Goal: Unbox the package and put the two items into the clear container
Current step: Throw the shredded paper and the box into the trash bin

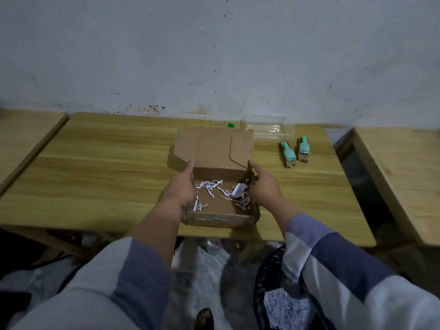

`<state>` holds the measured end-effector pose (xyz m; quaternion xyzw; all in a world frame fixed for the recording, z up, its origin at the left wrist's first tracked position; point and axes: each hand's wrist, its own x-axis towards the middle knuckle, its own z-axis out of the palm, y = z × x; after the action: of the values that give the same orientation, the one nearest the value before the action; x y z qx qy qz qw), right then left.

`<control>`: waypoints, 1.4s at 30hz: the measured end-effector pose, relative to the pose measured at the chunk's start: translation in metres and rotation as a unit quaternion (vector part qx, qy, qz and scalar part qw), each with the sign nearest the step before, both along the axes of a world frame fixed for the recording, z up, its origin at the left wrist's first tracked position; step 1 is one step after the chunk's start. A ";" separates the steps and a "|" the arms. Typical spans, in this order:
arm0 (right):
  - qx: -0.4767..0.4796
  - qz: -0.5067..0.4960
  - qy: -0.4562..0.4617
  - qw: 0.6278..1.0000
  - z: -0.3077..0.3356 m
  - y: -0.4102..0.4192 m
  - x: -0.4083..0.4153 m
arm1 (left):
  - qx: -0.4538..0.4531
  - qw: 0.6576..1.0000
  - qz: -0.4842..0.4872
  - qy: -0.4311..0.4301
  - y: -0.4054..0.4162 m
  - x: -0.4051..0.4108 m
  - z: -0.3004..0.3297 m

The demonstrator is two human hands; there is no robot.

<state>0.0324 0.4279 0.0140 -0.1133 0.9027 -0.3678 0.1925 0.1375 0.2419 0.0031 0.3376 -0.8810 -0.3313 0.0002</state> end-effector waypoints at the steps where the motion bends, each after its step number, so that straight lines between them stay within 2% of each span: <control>1: 0.001 0.004 0.005 1.000 0.002 0.012 0.002 | 0.000 1.000 0.001 0.004 0.012 0.003 0.002; 7: 0.002 0.036 0.031 0.999 0.006 0.110 0.015 | -0.007 0.999 0.024 0.020 0.117 0.031 0.006; 12: -0.015 0.057 0.018 0.998 -0.001 0.210 0.037 | -0.005 0.998 0.048 0.030 0.225 0.066 -0.002; 17: 0.016 0.084 0.018 0.996 -0.012 0.296 0.063 | 0.014 0.998 0.059 0.027 0.316 0.097 -0.015; 25: 0.023 0.046 -0.015 0.999 -0.077 0.403 0.105 | 0.071 0.996 0.028 0.042 0.424 0.131 -0.070; 30: 0.078 0.025 -0.077 0.994 -0.150 0.436 0.110 | 0.118 0.992 -0.005 -0.044 0.445 0.128 -0.145; 39: 0.153 0.027 -0.158 0.975 -0.366 0.428 0.082 | 0.131 0.971 -0.059 -0.192 0.433 0.093 -0.354; 42: 0.162 0.009 -0.191 0.968 -0.419 0.420 0.073 | 0.155 0.961 -0.038 -0.226 0.433 0.084 -0.407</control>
<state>0.1059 0.8484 -0.4047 -0.0168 0.8958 -0.2296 0.3802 0.2213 0.6748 -0.4040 0.3656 -0.8084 -0.3786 -0.2635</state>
